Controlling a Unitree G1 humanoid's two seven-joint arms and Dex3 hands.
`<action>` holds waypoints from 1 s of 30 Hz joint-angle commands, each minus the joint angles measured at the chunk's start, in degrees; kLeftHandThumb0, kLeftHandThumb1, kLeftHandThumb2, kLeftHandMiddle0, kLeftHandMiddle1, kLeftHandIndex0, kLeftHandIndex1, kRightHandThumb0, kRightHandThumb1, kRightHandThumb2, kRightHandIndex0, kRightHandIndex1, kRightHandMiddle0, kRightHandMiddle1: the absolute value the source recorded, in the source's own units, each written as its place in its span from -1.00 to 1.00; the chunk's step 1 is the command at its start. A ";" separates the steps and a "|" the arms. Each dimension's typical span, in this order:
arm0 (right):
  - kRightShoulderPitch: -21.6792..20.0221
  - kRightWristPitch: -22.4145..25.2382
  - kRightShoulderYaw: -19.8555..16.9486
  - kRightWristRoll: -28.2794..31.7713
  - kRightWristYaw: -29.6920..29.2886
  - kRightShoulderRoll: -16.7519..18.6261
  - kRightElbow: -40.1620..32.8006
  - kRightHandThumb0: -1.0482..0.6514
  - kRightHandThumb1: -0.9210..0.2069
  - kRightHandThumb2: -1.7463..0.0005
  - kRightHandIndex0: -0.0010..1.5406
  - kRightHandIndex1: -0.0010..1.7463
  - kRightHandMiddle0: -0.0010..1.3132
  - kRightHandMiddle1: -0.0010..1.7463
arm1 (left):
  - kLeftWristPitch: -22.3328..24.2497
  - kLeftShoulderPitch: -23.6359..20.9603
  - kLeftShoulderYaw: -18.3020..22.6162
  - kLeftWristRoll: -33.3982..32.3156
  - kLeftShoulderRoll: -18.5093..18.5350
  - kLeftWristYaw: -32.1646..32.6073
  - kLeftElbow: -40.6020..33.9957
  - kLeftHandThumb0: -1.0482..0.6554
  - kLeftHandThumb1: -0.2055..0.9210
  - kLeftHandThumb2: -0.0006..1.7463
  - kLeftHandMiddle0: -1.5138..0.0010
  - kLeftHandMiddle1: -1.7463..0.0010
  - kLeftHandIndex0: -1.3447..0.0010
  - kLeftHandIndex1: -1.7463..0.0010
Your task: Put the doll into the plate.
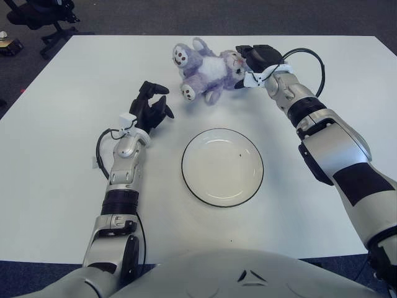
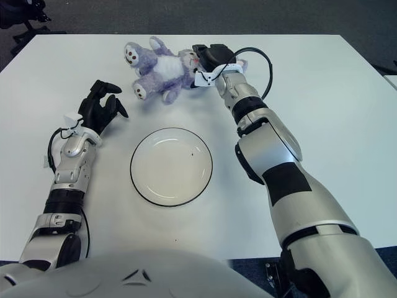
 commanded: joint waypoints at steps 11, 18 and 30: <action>-1.92 0.65 0.14 -0.07 -2.11 0.38 0.35 -0.63 -0.99 0.98 -0.65 -0.99 -0.54 -0.96 | -0.06 0.37 -0.12 0.14 0.25 -0.34 -0.23 -0.18 1.00 -0.46 -0.14 -1.00 0.63 -0.95; -2.26 0.92 0.00 0.17 -1.27 0.74 0.72 -0.57 -0.96 1.00 -0.63 -0.99 -0.52 -0.97 | -0.09 0.34 -0.12 0.08 0.31 -0.43 -0.14 -0.18 1.00 -0.46 -0.14 -1.00 0.63 -0.95; -2.19 0.86 0.09 0.20 0.33 1.17 1.34 -0.50 -0.89 1.00 -0.54 -0.98 -0.45 -0.96 | -2.69 0.78 -0.52 2.11 -0.10 1.33 -0.04 -0.18 1.00 -0.46 -0.13 -1.00 0.63 -0.95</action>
